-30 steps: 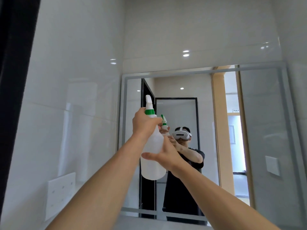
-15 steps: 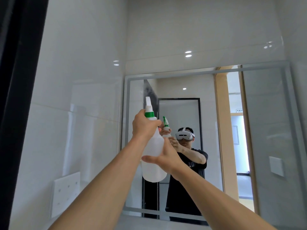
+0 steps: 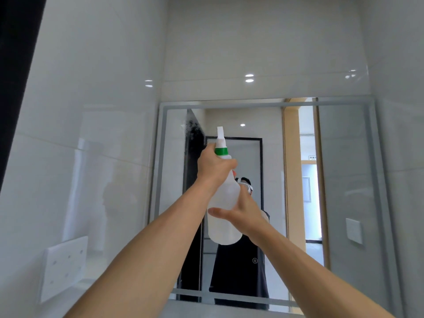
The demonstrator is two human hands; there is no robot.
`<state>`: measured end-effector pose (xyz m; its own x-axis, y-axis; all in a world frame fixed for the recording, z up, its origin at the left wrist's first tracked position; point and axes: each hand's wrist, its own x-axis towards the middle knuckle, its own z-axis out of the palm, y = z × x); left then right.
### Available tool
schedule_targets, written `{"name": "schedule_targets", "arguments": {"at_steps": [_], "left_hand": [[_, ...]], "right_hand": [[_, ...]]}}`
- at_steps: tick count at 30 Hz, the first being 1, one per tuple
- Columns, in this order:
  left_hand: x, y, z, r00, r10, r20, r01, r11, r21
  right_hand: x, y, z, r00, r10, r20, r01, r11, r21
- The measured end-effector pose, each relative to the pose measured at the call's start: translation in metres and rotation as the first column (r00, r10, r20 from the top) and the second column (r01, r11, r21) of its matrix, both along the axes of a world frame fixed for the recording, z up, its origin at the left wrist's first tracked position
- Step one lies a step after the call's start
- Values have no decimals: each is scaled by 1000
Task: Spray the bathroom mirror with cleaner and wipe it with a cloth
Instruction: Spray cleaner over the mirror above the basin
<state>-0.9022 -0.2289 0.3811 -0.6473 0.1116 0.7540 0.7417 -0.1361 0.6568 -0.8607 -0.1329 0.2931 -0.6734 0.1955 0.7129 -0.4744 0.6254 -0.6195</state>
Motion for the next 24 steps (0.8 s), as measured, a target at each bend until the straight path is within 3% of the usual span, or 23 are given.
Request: {"name": "schedule_targets", "arguments": {"at_steps": [16, 24], "left_hand": [[29, 49, -2, 980, -197, -14, 195, 979, -60], [59, 91, 4, 962, -270, -37, 266, 961, -79]], "right_hand": [[36, 41, -9, 980, -199, -7, 199, 979, -41], [70, 76, -7, 984, -175, -22, 171, 976, -132]]}}
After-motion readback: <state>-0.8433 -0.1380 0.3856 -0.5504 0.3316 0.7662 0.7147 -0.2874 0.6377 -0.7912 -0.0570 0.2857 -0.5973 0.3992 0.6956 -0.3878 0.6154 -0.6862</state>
